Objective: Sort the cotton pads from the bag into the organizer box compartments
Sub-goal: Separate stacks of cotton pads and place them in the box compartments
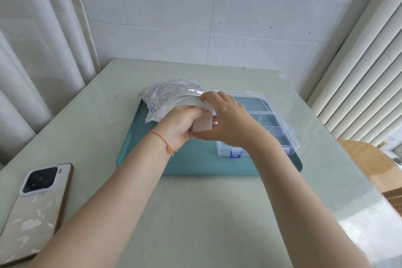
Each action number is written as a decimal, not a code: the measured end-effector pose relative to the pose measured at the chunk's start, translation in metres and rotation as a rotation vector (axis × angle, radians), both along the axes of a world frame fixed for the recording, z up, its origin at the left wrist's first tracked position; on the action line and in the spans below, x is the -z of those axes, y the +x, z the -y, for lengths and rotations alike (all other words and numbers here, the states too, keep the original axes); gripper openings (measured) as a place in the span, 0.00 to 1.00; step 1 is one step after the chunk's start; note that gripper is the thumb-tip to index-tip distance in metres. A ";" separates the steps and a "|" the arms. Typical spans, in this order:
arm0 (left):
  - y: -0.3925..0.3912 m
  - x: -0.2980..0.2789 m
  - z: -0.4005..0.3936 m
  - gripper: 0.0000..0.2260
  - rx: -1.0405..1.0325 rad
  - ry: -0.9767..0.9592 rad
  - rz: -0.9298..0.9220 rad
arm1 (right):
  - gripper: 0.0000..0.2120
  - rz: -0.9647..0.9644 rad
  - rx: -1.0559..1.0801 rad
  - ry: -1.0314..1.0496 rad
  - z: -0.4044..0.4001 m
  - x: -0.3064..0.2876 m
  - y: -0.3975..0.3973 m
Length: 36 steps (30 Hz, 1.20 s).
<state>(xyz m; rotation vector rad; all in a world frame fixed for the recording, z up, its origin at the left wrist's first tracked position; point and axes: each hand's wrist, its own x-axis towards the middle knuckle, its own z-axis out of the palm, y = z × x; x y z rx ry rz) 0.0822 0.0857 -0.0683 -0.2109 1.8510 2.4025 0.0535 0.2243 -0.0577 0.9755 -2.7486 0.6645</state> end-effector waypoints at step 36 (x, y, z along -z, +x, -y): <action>-0.030 0.011 -0.028 0.07 -0.133 -0.976 -0.097 | 0.10 0.628 0.457 -0.415 -0.041 0.008 -0.058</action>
